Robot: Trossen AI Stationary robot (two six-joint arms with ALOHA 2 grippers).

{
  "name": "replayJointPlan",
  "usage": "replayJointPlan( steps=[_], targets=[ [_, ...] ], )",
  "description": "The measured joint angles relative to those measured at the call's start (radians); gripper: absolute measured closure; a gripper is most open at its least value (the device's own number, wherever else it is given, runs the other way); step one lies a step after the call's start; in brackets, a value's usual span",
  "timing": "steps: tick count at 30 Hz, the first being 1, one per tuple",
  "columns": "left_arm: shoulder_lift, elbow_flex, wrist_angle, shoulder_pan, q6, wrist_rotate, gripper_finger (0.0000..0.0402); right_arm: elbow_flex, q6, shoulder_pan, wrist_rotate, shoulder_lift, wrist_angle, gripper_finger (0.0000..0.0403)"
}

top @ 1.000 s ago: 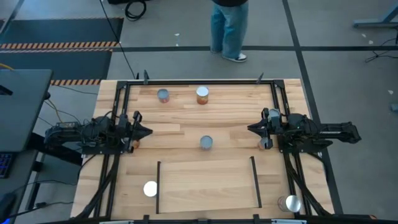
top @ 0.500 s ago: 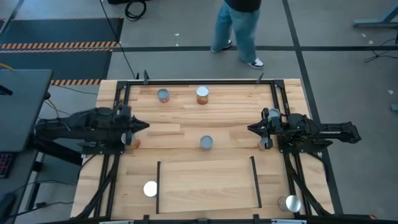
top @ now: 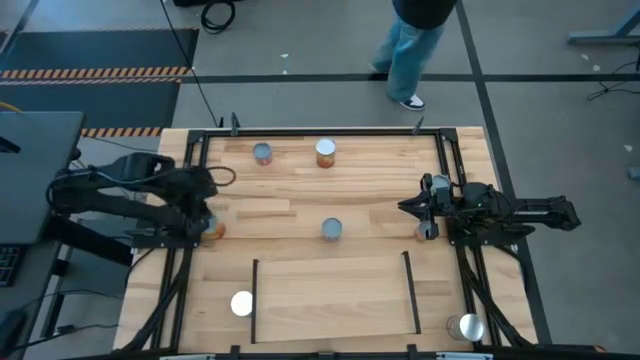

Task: Pick and place cans onto a shelf
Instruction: Put the left canned corn on the shelf

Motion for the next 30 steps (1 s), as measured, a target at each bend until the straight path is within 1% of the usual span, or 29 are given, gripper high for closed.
replayJointPlan(
  steps=[4,7,10,13,16,19,21,30],
  targets=[
    [0.05,-0.035,-0.097,0.002,-0.046,0.013,0.0276,0.0,0.0,0.0,0.0,0.0,0.0,0.0356],
    [0.064,-0.083,-0.084,0.012,-0.074,0.059,0.0218,0.0,0.0,0.0,0.0,0.0,0.0,0.0356],
    [0.092,-0.141,-0.081,0.031,-0.125,0.063,0.0157,0.0,0.0,0.0,0.0,0.0,0.0,0.0356],
    [0.125,-0.213,-0.067,0.058,-0.133,0.052,0.0098,0.0,0.0,0.0,0.0,0.0,0.0,0.0356],
    [0.173,-0.259,-0.066,0.091,-0.084,-0.009,0.0056,0.0,0.0,0.0,0.0,0.0,0.0,0.0356],
    [0.213,-0.254,-0.026,0.112,-0.035,-0.058,0.0046,0.0,0.0,0.0,0.0,0.0,0.0,0.0356],
    [0.237,-0.256,-0.002,0.121,-0.009,-0.074,0.0045,0.0,0.0,0.0,0.0,0.0,0.0,0.0356],
    [0.301,-0.261,0.031,0.164,0.033,-0.063,0.0044,0.0,0.0,0.0,0.0,0.0,0.0,0.0356]
  ],
)
